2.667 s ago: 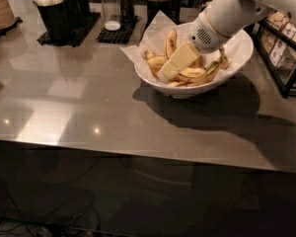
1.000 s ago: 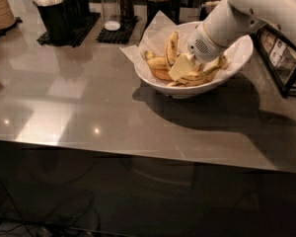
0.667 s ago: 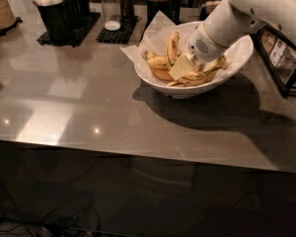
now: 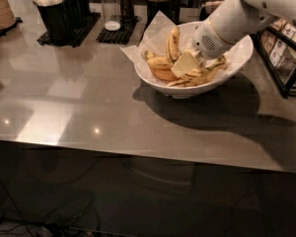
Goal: Pick banana from white bowl
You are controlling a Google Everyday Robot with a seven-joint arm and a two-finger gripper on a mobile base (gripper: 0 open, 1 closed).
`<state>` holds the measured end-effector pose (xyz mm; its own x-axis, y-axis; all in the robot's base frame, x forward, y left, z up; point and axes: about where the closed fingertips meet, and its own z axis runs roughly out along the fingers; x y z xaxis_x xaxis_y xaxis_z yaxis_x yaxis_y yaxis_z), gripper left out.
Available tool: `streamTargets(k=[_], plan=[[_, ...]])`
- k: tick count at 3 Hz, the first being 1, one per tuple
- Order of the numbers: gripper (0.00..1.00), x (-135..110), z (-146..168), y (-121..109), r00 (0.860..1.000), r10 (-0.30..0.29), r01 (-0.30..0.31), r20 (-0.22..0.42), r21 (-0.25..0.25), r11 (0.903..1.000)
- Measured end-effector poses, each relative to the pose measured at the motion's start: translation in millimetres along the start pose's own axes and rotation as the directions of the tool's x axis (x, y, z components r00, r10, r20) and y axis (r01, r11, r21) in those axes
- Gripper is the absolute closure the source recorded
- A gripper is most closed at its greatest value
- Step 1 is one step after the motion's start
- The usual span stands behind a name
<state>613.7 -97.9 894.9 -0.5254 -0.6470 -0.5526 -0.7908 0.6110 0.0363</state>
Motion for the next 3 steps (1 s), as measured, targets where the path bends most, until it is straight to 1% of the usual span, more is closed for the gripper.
streamTargets(k=[1,2,3], plan=[[1.0,2,-38,20,0.994,-0.11,0.11,-0.005,0.02,0.9937],[1.0,14,-67,40,0.978,-0.196,0.198,-0.064,0.027,0.9798],[1.0,31,-98,57,0.966,-0.24,0.244,-0.097,0.04,0.9689]])
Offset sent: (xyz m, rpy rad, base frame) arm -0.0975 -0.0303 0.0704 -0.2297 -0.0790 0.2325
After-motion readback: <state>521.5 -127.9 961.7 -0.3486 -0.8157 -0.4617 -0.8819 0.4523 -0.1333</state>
